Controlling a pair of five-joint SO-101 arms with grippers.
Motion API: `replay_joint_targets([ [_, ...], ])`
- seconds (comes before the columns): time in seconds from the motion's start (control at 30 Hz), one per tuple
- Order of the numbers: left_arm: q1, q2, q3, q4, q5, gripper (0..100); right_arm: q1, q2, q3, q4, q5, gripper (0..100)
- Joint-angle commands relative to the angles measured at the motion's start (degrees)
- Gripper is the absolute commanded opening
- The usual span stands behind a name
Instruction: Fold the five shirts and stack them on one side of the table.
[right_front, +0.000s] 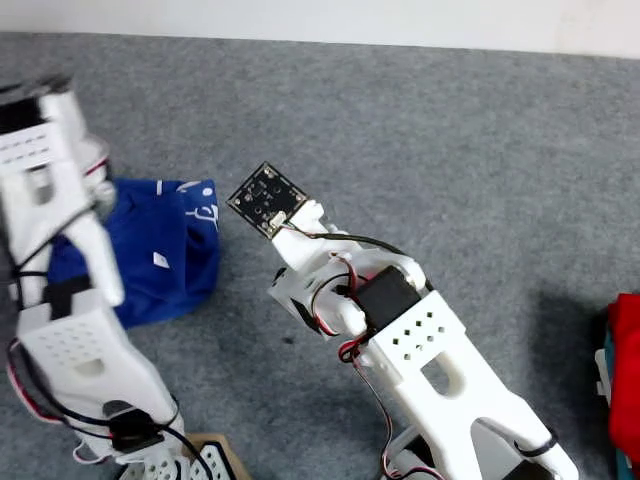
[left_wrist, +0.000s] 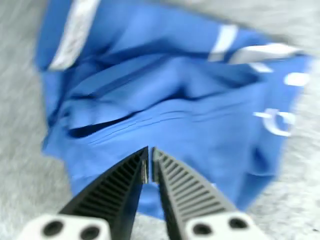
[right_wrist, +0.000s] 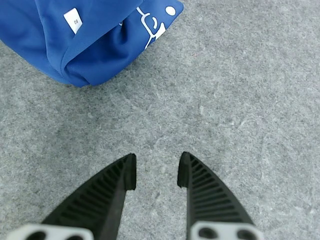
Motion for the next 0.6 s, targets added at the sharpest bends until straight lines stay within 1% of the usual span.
replay_joint_targets([
  [0.0,4.09,-2.33,-2.24,-0.53,5.36,16,0.84,-1.54,-0.57,-0.92,-0.62,14.8],
  [0.07,4.53,-0.92,-2.24,-1.93,7.21,21,0.84,-1.54,-0.57,-0.92,-0.62,14.8],
  [0.1,4.79,-0.04,-2.24,-2.81,8.09,22,1.19,-1.63,-0.57,-0.84,-0.62,14.8],
  [0.2,6.02,2.86,-2.15,-4.13,8.62,19,4.97,-2.15,-0.66,-0.57,-0.62,14.8],
  [0.3,7.78,5.85,-2.15,-4.66,8.62,16,11.74,-2.24,-0.92,0.22,-0.62,14.8],
  [0.37,8.66,7.43,-2.15,-4.57,8.62,16,14.37,-2.24,-1.01,1.19,-0.62,14.8],
  [0.57,8.48,8.57,-2.07,-4.31,8.70,15,14.81,-2.15,-0.48,1.27,-0.62,14.8],
])
